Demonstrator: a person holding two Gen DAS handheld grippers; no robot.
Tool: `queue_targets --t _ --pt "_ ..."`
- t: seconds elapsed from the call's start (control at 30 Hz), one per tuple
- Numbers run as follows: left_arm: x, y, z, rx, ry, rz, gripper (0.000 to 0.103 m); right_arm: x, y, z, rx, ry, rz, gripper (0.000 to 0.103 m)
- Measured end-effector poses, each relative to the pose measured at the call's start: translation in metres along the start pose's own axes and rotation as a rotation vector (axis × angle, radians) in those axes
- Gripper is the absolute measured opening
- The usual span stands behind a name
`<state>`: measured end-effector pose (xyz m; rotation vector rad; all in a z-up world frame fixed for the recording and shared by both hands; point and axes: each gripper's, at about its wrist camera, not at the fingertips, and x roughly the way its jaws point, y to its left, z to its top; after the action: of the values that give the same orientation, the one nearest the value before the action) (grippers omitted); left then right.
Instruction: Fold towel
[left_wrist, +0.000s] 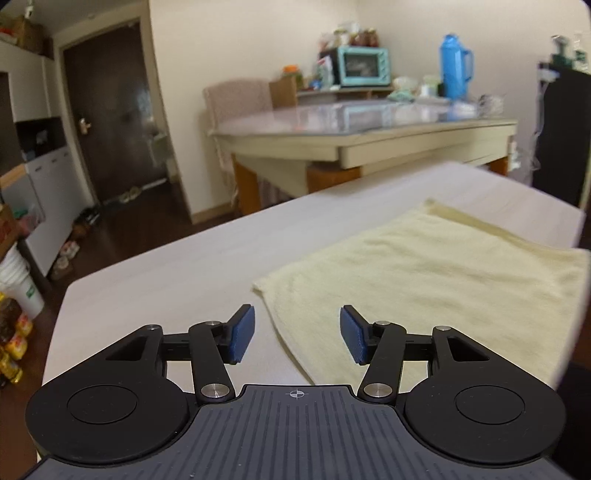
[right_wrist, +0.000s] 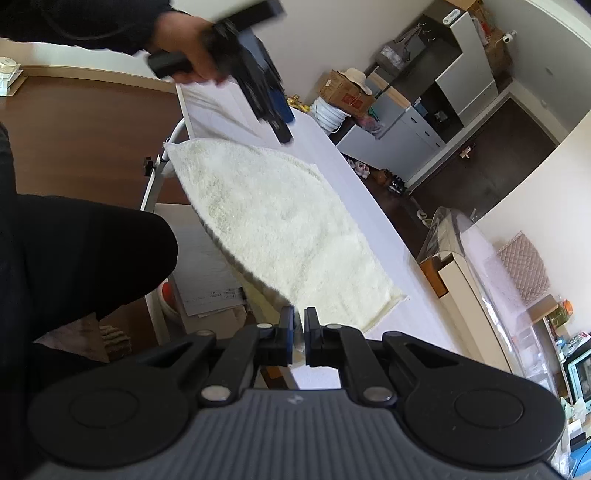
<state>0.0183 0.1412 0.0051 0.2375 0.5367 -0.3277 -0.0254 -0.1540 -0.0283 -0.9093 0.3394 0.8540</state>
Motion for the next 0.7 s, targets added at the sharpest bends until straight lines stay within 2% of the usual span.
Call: queue_targets --t 0.07,0.2,0.23,0.3,0.47,0.57,0.7 --pt "-0.021 -0.012 -0.015 0.037 -0.021 -0.020 0.054 -0.002 0.003 -0.005 0.001 -0.001 0.007 0.007" --pt "-0.050 -0.046 -0.044 0.179 -0.022 -0.042 0.054 -0.004 0.002 -0.006 0.012 -0.002 0.013 0.007" --pt "-0.053 -0.052 -0.049 0.209 -0.020 -0.042 0.052 -0.006 0.002 -0.007 0.013 -0.002 0.012 0.007" --pt "-0.060 -0.076 -0.067 0.326 0.003 -0.034 0.042 -0.009 0.000 -0.007 0.025 -0.003 0.011 0.007" --pt "-0.052 -0.106 -0.095 0.497 0.043 0.004 0.026 -0.015 -0.002 -0.007 0.042 0.000 -0.002 0.007" --pt "-0.044 -0.114 -0.101 0.565 0.028 0.046 0.023 -0.017 -0.001 -0.006 0.039 0.000 -0.003 0.007" --pt "-0.040 -0.121 -0.103 0.631 0.001 0.066 0.023 -0.017 0.000 -0.007 0.040 0.010 -0.005 0.007"
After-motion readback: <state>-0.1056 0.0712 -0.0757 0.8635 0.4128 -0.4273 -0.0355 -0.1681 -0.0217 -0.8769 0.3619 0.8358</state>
